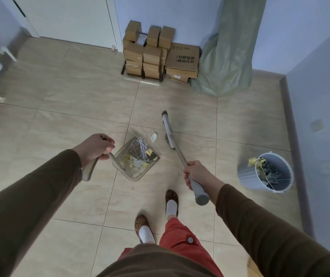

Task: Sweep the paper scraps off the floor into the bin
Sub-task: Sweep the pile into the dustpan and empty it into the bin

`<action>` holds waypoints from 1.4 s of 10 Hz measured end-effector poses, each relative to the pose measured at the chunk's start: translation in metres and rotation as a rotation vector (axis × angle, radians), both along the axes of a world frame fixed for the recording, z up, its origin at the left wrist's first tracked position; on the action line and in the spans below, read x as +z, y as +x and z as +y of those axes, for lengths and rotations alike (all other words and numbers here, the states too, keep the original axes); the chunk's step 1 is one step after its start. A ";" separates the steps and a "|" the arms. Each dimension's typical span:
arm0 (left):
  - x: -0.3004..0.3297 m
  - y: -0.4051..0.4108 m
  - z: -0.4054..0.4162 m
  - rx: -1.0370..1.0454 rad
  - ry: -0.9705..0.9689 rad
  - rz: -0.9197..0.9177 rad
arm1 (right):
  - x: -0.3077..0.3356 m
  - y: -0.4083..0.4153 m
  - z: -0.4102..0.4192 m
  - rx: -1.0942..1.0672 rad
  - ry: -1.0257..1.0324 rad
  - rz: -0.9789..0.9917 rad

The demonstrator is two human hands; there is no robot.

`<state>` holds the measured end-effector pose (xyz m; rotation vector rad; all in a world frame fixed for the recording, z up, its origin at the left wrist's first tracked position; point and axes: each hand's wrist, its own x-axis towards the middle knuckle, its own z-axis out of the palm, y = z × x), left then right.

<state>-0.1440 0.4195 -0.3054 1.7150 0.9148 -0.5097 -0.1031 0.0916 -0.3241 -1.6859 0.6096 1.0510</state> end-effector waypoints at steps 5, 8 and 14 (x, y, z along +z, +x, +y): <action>-0.020 0.011 0.009 0.202 -0.038 0.124 | -0.108 0.268 0.087 0.580 -0.276 -0.293; -0.018 0.011 0.012 0.241 -0.039 0.150 | -0.140 0.211 0.058 0.970 -0.429 -0.232; -0.003 0.001 0.011 0.061 -0.063 0.133 | -0.012 0.098 -0.108 0.783 -0.439 -0.202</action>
